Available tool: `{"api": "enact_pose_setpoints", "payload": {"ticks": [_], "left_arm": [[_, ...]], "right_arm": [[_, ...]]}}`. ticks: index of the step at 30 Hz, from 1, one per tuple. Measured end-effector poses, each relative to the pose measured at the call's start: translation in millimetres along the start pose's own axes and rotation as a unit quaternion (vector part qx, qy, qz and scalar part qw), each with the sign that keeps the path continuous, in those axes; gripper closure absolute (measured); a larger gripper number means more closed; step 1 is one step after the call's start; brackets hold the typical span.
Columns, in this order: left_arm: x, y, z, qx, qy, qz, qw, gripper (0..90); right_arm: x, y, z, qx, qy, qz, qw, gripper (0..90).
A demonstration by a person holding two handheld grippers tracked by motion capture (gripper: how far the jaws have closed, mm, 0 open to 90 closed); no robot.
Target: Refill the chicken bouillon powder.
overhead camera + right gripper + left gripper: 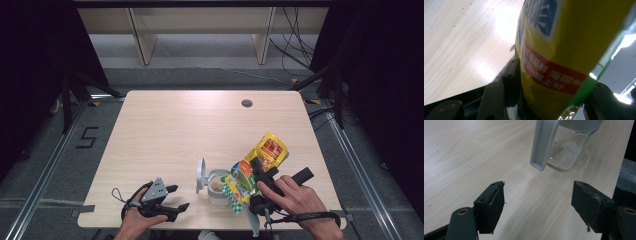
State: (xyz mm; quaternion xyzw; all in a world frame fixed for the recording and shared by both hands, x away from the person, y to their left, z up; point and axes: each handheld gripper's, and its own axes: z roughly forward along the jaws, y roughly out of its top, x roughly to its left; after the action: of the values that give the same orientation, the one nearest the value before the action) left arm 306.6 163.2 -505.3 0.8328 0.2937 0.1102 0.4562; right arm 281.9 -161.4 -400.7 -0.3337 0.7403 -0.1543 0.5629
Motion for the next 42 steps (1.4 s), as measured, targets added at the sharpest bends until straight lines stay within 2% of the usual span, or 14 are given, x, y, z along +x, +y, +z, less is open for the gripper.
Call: {"api": "enact_pose_setpoints", "payload": {"ticks": [2,6,9,14,15,16,17,24,26,29,34,36,37,42], "left_arm": [[0.0,0.0,0.0,0.0,0.0,0.0,1.0,25.7],[0.1,0.0,0.0,0.0,0.0,0.0,1.0,25.6],[0.0,0.1,-0.1,-0.001,-0.003,-0.002,1.0,25.5],[0.7,0.5,-0.7,0.003,-0.004,0.001,1.0,25.5],[-1.5,0.2,0.7,-0.009,-0.007,-0.012,0.9999,25.4],[0.5,0.4,-0.6,0.001,-0.001,0.0,1.0,25.5],[-1.6,0.3,0.5,-0.01,-0.007,-0.012,0.9999,25.5],[0.3,0.8,-0.9,0.0,-0.001,0.003,1.0,25.4],[-1.0,0.7,-0.6,-0.006,-0.002,-0.005,1.0,25.3],[-0.6,0.6,-0.5,-0.005,-0.005,-0.005,1.0,25.1],[-0.7,0.7,-0.4,-0.005,-0.005,-0.005,1.0,24.8],[-0.4,0.8,-0.6,-0.003,0.0,-0.003,1.0,24.3],[-2.4,0.6,0.8,-0.014,-0.006,-0.015,0.9998,23.7],[-1.5,0.9,0.1,-0.006,-0.002,-0.008,0.9999,20.7]], "right_arm": [[1.4,0.1,-0.6,0.003,0.001,0.012,0.9999,53.8],[0.8,-1.4,0.1,-0.001,-0.014,0.0,0.9999,53.8],[0.0,-1.8,0.3,-0.003,-0.004,-0.002,1.0,53.8],[1.2,-2.2,0.6,-0.001,-0.011,-0.002,0.9999,53.8],[2.0,-2.6,1.2,-0.002,-0.009,0.002,1.0,53.8],[4.6,-2.2,-1.0,0.007,0.006,0.031,0.9995,53.8],[0.0,-3.0,0.5,-0.004,-0.001,-0.003,1.0,53.8],[0.5,-2.9,-0.3,-0.003,-0.007,0.002,1.0,53.8],[2.1,-2.0,-1.5,0.002,-0.006,0.019,0.9998,53.8],[0.1,-3.0,-0.5,-0.005,-0.005,0.005,1.0,53.8],[0.0,-3.4,-0.5,-0.007,-0.004,0.004,1.0,53.9],[0.1,-3.7,-0.7,-0.008,-0.004,0.006,0.9999,53.8],[2.3,-3.1,-2.0,-0.001,-0.011,0.022,0.9997,53.9],[1.8,-4.9,-1.7,-0.002,-0.004,0.021,0.9998,53.8]]}}
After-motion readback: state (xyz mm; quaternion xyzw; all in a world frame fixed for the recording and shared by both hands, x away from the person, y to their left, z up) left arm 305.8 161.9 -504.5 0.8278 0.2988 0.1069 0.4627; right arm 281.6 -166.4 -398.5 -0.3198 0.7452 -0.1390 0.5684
